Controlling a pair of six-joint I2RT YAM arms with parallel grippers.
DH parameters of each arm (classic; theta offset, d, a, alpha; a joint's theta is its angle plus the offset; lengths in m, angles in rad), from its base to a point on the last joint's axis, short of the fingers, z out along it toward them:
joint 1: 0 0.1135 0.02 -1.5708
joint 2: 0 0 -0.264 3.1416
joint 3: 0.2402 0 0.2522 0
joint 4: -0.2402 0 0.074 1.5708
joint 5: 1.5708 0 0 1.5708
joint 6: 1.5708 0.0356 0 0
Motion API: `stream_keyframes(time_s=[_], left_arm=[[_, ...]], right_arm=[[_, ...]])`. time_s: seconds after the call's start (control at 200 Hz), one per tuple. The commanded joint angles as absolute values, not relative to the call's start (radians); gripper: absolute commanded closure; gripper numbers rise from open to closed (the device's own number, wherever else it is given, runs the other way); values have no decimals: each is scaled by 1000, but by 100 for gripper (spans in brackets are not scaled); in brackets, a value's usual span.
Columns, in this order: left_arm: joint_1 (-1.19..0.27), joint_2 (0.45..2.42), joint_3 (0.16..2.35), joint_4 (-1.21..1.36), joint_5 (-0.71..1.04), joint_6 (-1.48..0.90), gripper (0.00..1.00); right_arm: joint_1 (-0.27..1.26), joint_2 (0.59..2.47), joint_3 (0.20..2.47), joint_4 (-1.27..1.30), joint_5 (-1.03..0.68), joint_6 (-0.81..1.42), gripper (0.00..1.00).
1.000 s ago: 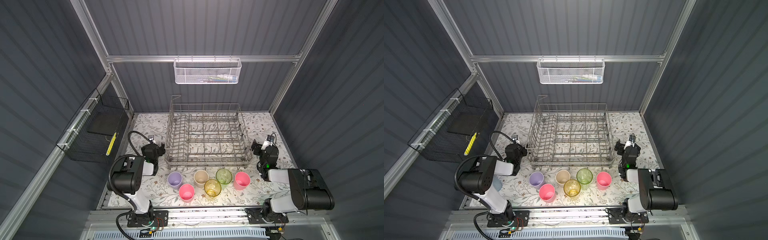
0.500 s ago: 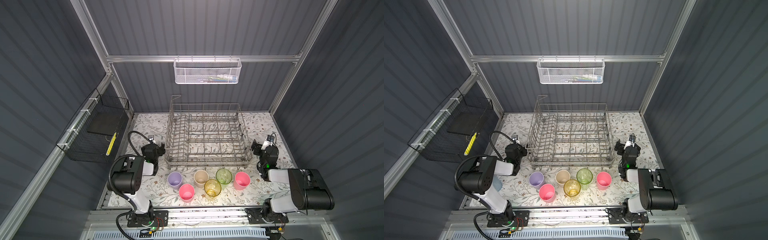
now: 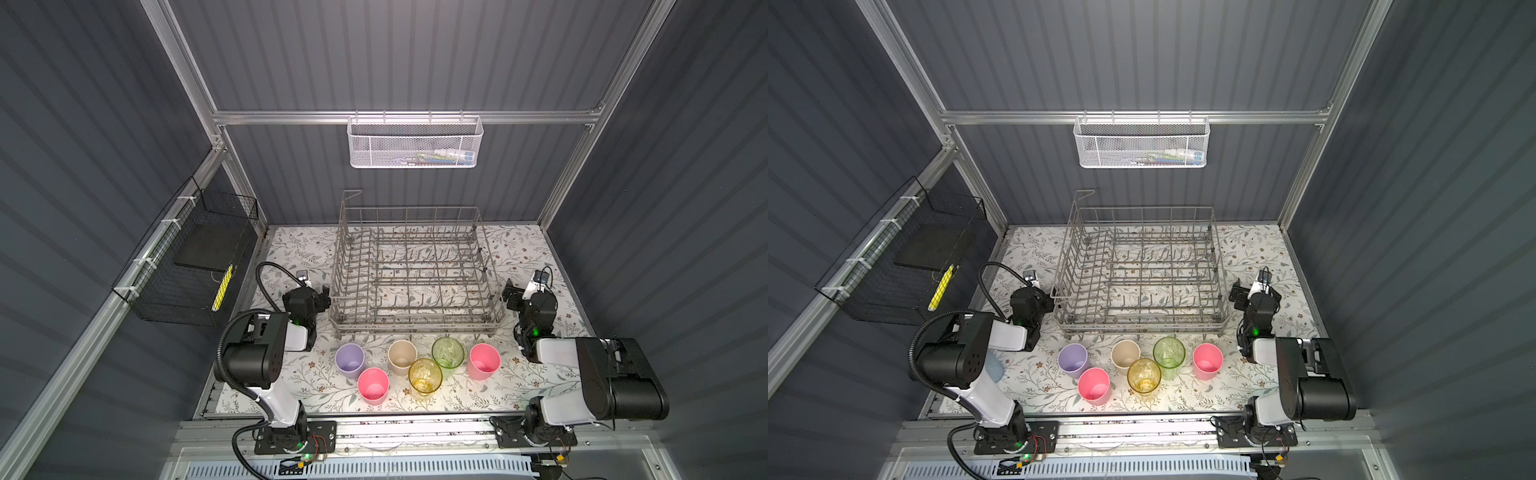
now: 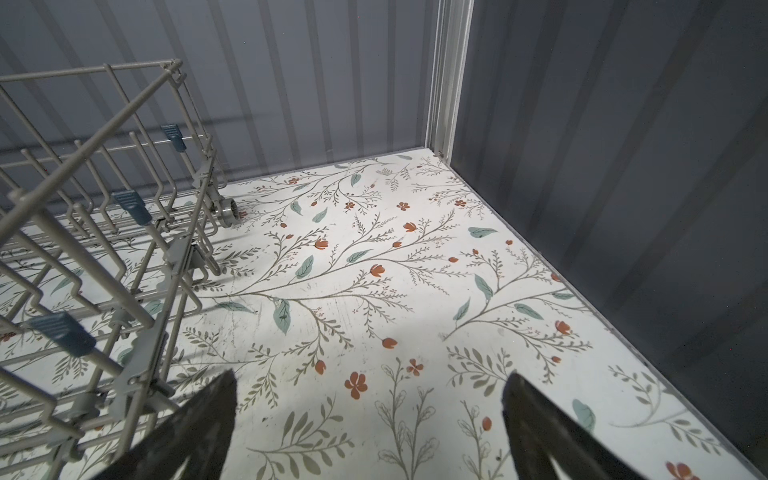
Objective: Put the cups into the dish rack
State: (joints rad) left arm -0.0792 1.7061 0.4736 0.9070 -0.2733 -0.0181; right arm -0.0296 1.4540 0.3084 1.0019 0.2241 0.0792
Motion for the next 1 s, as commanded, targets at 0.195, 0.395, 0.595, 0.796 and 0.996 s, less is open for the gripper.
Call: stream_keyframes(time_s=[0.195,0.395,0.595,0.796,0.996], left_arm=[[-84,1513,543,643,-304,-15,0],[-93,1382,598,516,-336,-20,0],[-119,1324,662,423,-346,-29,0],[-158,1275,741,328,-380,-37,0],[-177,1193,878,75,-468,-130,0]], right_arm=[[-20,1427,278,1045,239,84,1],[-17,1414,268,1049,234,80,1],[-14,1241,326,788,270,94,1],[0,1057,332,733,383,85,1],[7,830,480,335,360,170,1]])
